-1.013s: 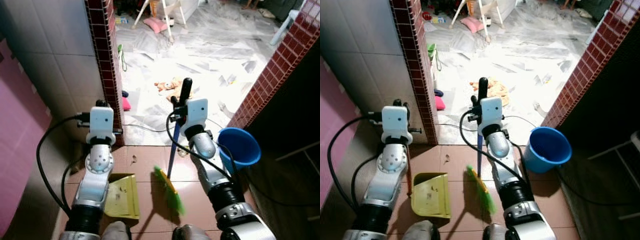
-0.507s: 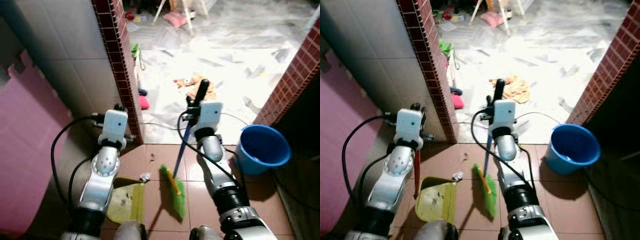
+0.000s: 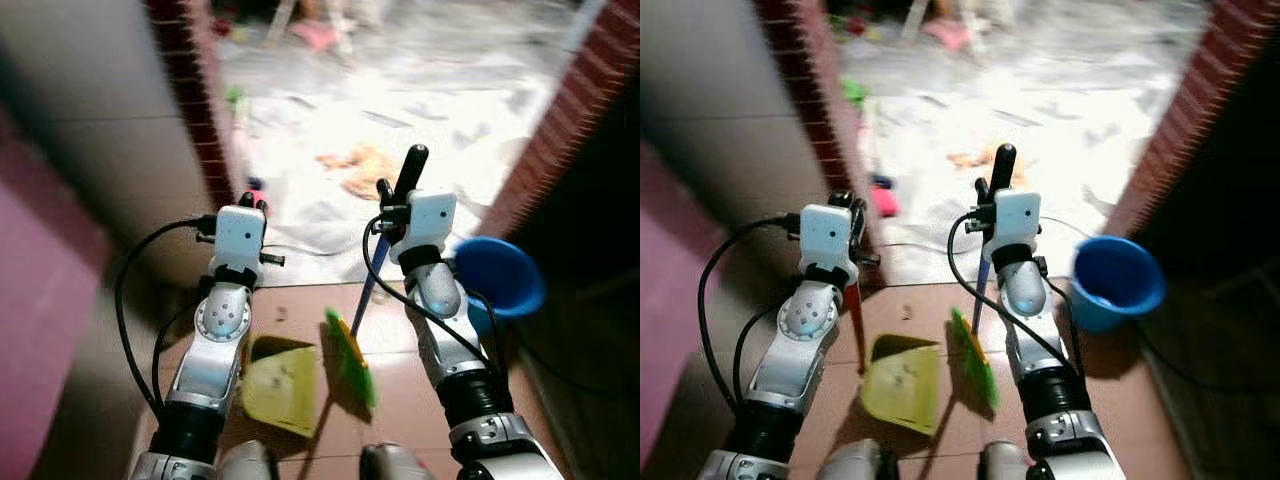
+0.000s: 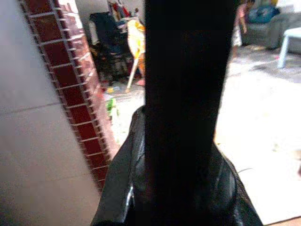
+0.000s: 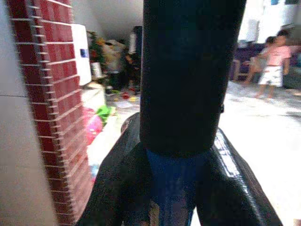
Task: Sweep floor
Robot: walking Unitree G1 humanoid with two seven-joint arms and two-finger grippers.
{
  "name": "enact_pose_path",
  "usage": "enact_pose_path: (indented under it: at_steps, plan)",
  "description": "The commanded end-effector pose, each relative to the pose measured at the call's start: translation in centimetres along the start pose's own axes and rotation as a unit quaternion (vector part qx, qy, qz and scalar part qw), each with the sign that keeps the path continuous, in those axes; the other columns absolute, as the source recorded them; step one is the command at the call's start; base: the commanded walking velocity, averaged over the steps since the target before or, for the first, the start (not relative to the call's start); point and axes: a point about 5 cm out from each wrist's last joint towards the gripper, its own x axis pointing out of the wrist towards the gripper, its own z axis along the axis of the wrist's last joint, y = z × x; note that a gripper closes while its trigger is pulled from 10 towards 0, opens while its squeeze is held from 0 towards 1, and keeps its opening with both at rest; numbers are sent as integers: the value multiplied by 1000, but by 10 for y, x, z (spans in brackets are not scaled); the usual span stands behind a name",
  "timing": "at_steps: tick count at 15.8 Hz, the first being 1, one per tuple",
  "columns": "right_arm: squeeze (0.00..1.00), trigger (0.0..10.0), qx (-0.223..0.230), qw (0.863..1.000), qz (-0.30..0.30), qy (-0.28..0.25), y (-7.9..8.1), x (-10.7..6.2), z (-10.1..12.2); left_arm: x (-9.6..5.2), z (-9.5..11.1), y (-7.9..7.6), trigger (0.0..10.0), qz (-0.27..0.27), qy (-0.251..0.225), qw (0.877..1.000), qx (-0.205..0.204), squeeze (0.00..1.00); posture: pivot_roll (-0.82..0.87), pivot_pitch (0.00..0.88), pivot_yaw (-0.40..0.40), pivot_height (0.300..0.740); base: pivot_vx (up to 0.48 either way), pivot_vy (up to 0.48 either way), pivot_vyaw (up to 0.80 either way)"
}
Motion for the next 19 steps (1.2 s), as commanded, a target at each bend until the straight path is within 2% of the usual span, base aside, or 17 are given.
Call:
enact_pose_path:
  at_steps: [1,4,6,12,14,16,19]
  plan:
    - [0,10000,-11,999,16,-31,4,7,16,5,20,8,10000,17,-45,999,8,0,12,18,-2,731,480,0,0]
    - [0,10000,-34,997,36,-52,11,11,25,4,21,2,10000,18,-52,998,6,0,9,28,-9,731,480,0,0]
    - [0,10000,-29,997,44,-53,14,12,28,4,22,-1,10000,17,-56,998,4,0,5,41,-10,731,480,0,0]
    - [0,10000,-55,995,48,-62,13,9,31,7,23,-3,10000,15,-58,998,2,0,-15,45,-1,731,480,0,0]
    - [0,10000,-52,995,50,-63,13,8,31,7,23,-6,10000,10,-61,998,3,0,-21,50,-2,731,480,0,-644]
    - [0,10000,-56,995,52,-64,13,8,32,6,24,-8,10000,9,-61,998,3,0,-22,51,-5,731,471,0,0]
    - [0,10000,-60,994,57,-65,16,9,33,5,23,-8,10000,10,-58,998,3,0,-17,52,-10,731,396,-264,0]
